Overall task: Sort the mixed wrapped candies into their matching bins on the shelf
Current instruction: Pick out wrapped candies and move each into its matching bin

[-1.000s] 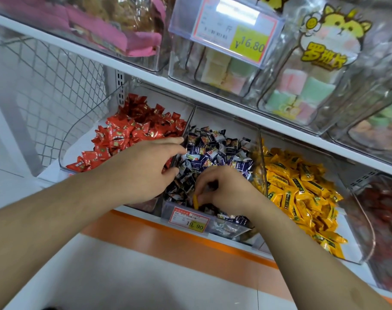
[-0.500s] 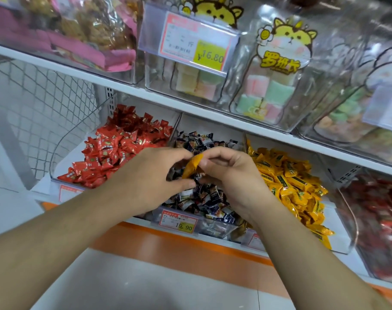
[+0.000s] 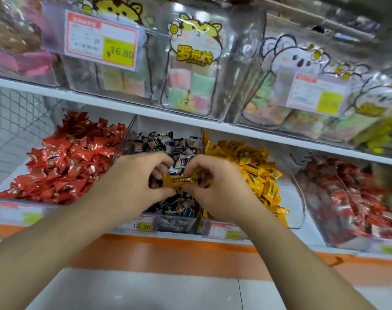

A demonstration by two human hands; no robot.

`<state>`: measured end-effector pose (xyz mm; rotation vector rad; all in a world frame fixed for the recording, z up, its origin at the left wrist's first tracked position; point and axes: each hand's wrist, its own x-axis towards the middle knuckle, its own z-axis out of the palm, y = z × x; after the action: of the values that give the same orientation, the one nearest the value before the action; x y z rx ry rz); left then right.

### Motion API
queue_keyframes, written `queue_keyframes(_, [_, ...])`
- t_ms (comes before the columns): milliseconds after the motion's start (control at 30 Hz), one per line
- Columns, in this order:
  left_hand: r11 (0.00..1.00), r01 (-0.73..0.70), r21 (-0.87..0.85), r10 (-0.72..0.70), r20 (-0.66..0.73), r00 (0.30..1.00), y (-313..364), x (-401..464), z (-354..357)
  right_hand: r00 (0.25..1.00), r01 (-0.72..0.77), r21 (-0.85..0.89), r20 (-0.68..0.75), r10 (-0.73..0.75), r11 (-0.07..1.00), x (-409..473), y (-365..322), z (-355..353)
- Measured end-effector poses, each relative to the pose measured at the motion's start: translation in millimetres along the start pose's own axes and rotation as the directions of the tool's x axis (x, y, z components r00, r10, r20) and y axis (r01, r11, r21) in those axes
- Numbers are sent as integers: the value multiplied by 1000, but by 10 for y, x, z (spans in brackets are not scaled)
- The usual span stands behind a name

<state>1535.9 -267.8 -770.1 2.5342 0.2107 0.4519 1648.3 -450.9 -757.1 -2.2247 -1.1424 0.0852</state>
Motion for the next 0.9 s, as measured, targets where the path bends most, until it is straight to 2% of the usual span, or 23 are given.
queue_keyframes(67, [1000, -7, 0, 7, -3, 1000, 23, 4, 37, 988, -80, -24, -137, 76, 997, -5, 157, -176])
queue_keyframes(167, [999, -4, 37, 3, 13, 1000, 22, -22, 33, 911, -224, -119, -380, 164, 967, 50, 457, -399])
queue_keyframes(267, [996, -1, 87, -2, 27, 1000, -40, -66, -2, 850, -357, -201, -476, 228, 912, 133, 763, -441])
queue_keyframes(400, [988, -1, 154, -4, 36, 999, -135, -66, -50, 880, -357, -267, -417, 227, 895, 179, 900, -361])
queue_keyframes(600, [982, 24, 187, -21, -21, 1000, -262, -18, -146, 920, -287, -303, -353, 172, 909, 197, 652, -309])
queue_keyframes(700, [968, 73, 241, -69, -25, 997, -368, -32, -204, 963, -229, -340, -215, 162, 912, 188, 370, -149])
queue_keyframes(767, [955, 109, 276, -114, -1, 994, -452, -53, -234, 994, -98, -329, -79, 76, 939, 190, 171, 15])
queue_keyframes(833, [949, 143, 281, -161, 42, 986, -559, -72, -257, 996, 64, -294, 71, -45, 954, 218, 25, 208])
queue_keyframes(900, [947, 149, 283, -181, 89, 979, -663, -92, -269, 977, 136, -256, 193, -87, 957, 269, -70, 398])
